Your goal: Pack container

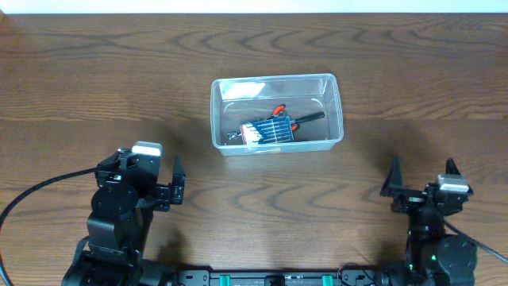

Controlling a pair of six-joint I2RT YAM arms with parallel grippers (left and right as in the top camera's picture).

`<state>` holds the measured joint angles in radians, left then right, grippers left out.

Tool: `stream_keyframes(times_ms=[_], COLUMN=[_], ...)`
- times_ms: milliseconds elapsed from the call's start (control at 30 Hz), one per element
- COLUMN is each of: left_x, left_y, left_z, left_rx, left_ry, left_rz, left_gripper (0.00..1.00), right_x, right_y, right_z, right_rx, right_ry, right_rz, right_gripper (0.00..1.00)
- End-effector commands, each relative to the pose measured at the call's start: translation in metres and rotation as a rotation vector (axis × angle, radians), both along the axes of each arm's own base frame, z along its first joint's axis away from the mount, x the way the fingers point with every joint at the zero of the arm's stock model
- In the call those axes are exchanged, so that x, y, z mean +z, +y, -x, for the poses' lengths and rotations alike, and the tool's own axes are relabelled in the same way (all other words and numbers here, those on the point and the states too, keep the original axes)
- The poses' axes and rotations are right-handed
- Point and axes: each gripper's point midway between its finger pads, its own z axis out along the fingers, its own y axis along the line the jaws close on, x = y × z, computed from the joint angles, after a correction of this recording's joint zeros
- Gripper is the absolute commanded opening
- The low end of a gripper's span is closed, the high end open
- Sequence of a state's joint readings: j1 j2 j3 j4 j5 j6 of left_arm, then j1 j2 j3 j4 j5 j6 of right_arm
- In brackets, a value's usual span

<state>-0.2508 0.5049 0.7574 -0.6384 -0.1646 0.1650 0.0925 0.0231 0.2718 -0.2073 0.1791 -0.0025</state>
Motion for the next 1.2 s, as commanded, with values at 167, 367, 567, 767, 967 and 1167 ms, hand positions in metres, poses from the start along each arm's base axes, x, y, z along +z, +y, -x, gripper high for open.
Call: stream_keyframes(times_ms=[167, 367, 567, 767, 967, 1167], left_x=[-0.005, -0.005, -0.005, -0.005, -0.005, -0.005], left_y=[0.001, 0.001, 0.001, 0.001, 0.001, 0.001], left_z=[0.000, 0.000, 0.000, 0.000, 0.000, 0.000], left_rx=[0.000, 0.000, 0.000, 0.000, 0.000, 0.000], left_ry=[0.007, 0.007, 0.006, 0.006, 0.007, 0.006], left_rz=[-0.014, -0.014, -0.014, -0.014, -0.014, -0.014], left_gripper=[0.98, 0.98, 0.98, 0.98, 0.98, 0.98], right_x=[-0.028, -0.085, -0.090, -0.090, -0.090, -0.089], right_y=[0.014, 0.017, 0.017, 0.017, 0.017, 0.017], right_z=[-0.014, -0.023, -0.022, -0.022, -0.022, -0.022], right_rx=[0.059, 0.078, 0.088, 0.089, 0.087, 0.087], right_ry=[-0.032, 0.096, 0.117, 0.116, 0.112, 0.112], right_rz=[0.152, 0.162, 0.165, 0.132, 0.124, 0.124], right_gripper=[0.99, 0.99, 0.99, 0.99, 0.99, 0.99])
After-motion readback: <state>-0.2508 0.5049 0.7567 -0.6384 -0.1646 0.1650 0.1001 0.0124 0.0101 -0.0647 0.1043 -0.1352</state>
